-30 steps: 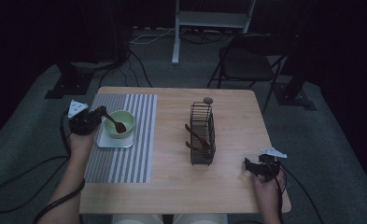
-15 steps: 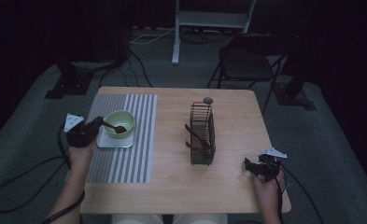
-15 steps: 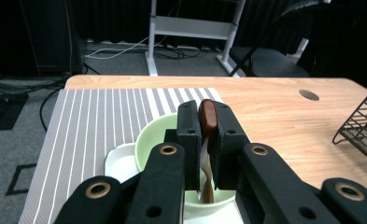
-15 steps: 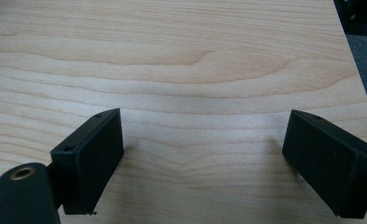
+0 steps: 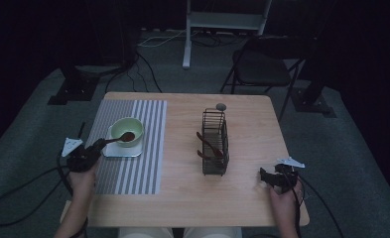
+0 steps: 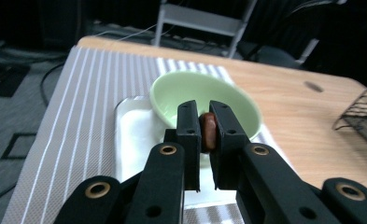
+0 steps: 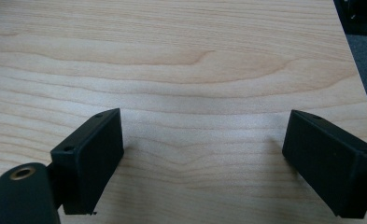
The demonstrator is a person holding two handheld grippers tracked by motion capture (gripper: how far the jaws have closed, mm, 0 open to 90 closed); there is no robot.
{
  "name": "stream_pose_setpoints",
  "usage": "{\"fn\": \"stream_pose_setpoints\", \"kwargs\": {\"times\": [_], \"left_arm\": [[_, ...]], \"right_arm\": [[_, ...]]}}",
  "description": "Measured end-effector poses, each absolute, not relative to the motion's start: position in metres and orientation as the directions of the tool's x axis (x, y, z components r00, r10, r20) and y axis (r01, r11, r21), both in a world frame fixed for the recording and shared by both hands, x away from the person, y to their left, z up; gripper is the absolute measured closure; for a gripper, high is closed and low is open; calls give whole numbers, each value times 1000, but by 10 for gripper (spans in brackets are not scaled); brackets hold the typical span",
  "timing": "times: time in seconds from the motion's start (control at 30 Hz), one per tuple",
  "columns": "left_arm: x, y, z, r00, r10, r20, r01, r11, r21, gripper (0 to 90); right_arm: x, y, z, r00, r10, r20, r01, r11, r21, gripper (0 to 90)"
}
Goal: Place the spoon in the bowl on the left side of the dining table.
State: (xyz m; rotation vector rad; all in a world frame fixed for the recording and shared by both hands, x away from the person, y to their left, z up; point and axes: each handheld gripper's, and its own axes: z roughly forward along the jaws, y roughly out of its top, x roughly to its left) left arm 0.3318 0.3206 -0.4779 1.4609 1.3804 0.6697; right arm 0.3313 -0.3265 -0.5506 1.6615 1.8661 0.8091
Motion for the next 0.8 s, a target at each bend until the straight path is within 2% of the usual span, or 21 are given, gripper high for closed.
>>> {"fn": "stream_pose_setpoints", "kwargs": {"times": [0.07,0.47,0.53,0.57,0.67,0.73,0.77,0.8], "left_arm": [[332,322,-486,187,948,-259,429,158,889,833],[343,314,-494,199,943,-266,465,148,873,828],[343,313,-495,194,951,-241,468,126,875,787],[343,313,-495,194,951,-241,468,126,875,730],[343,312,-495,183,962,-202,475,94,875,698],[343,312,-495,165,969,-183,478,84,874,592],[344,311,-496,162,971,-174,480,76,874,592],[343,311,-496,161,972,-173,482,76,873,521]], "right_arm": [[331,-326,-551,-122,992,14,689,74,721,118],[331,-327,-551,-122,992,14,689,74,721,118],[331,-327,-551,-122,992,14,689,74,721,118],[331,-327,-551,-122,992,14,689,74,721,118],[331,-327,-551,-122,992,14,689,74,721,118],[331,-326,-551,-122,992,14,689,74,721,118],[331,-326,-551,-122,992,14,689,74,721,118],[331,-326,-551,-122,992,14,689,74,721,118]]}}
